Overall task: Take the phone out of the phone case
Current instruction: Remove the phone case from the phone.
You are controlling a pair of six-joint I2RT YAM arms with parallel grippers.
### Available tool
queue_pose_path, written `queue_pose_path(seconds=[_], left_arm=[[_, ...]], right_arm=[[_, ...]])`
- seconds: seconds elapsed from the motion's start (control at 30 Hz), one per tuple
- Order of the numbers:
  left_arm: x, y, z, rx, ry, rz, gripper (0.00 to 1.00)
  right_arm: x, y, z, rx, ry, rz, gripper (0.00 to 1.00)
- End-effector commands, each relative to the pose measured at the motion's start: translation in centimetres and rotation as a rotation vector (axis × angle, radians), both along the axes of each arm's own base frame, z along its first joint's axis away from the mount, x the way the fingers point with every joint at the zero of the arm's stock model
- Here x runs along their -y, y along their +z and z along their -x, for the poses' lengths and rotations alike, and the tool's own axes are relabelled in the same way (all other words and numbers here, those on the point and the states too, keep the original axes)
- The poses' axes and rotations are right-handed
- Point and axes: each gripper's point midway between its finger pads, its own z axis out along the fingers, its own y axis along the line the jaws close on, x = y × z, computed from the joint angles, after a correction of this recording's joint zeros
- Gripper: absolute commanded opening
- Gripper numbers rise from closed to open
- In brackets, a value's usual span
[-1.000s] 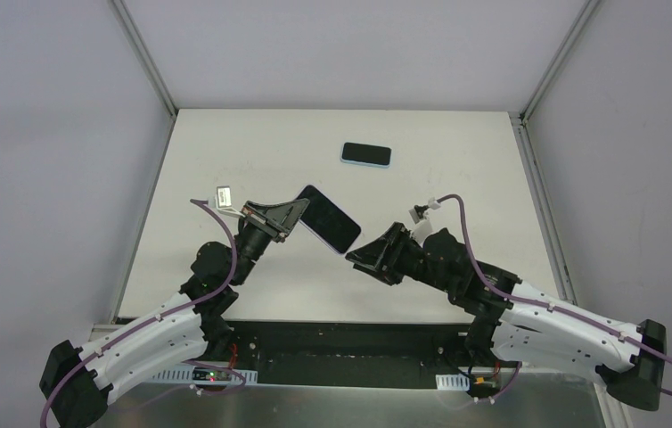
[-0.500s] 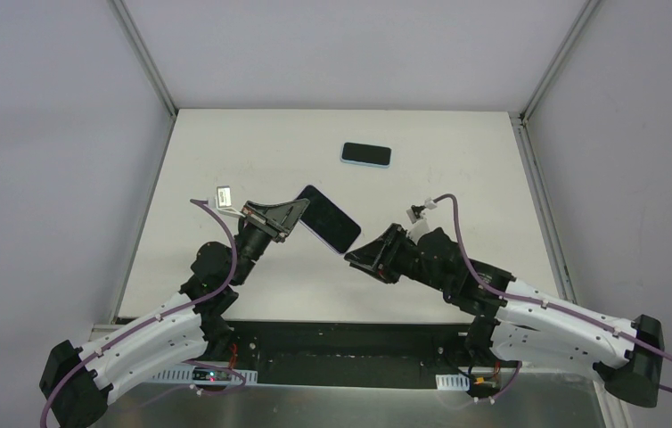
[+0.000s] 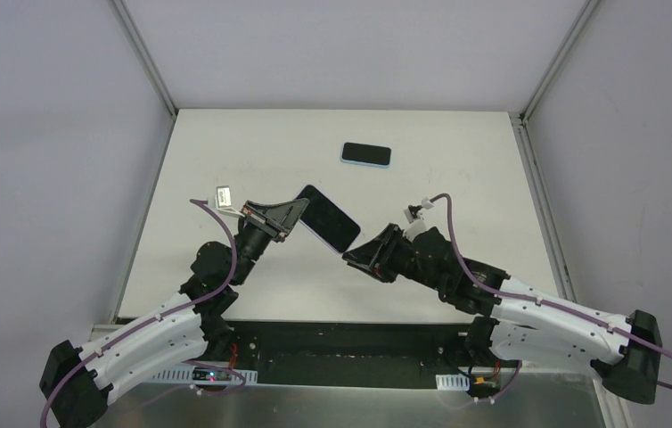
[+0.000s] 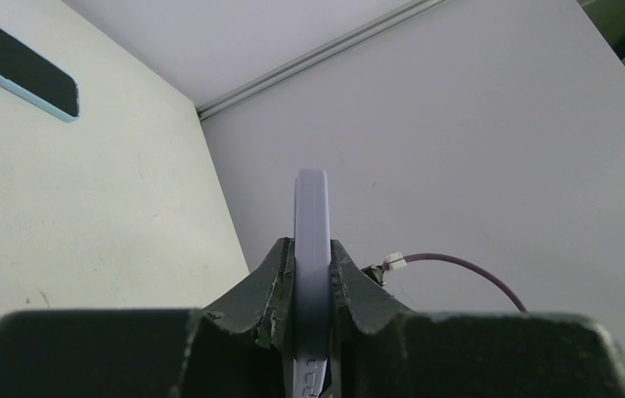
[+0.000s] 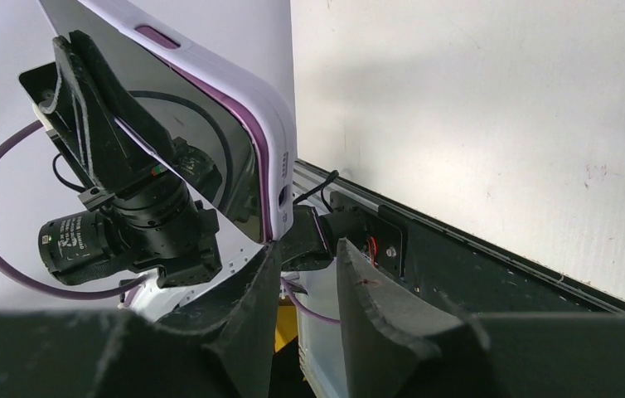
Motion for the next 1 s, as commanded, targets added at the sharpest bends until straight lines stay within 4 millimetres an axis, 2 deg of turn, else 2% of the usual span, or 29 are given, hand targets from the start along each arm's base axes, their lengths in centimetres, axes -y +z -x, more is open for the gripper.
queue_pose_path(seconds=[0.0, 0.4, 0.6, 0.73, 0.83, 0.97], left_arm=[[-0.7, 7.1, 2.1, 0.134, -0.061, 0.184, 0.00], [0.0, 7.8, 2.8, 0.125, -0.124, 0.216, 0.00], [0.2, 7.8, 3.0, 0.122, -0.133, 0.219, 0.00], [-0.2, 7.6, 2.9, 0.128, -0.112, 0.213, 0.00], [-0.7, 7.3, 2.7, 0.136, -0.078, 0.202, 0.00], [-1.3, 7.2, 2.6, 0.150, -0.045, 0.188, 0.00]], right_arm=[[-0.5, 1.7, -0.9, 0.020, -0.040, -0.058, 0.34], [-1.0, 0.7, -2.2, -0.014, -0.105, -0.068, 0.35], [-1.3, 1.0, -2.8, -0.018, -0.130, -0.103, 0.35], [-1.4, 1.5, -2.6, 0.000, -0.105, -0.099, 0.37], [-0.7, 1.3, -1.8, 0.034, -0.066, -0.047, 0.42], [1.5, 0.5, -0.6, 0.077, -0.024, 0.059, 0.49]])
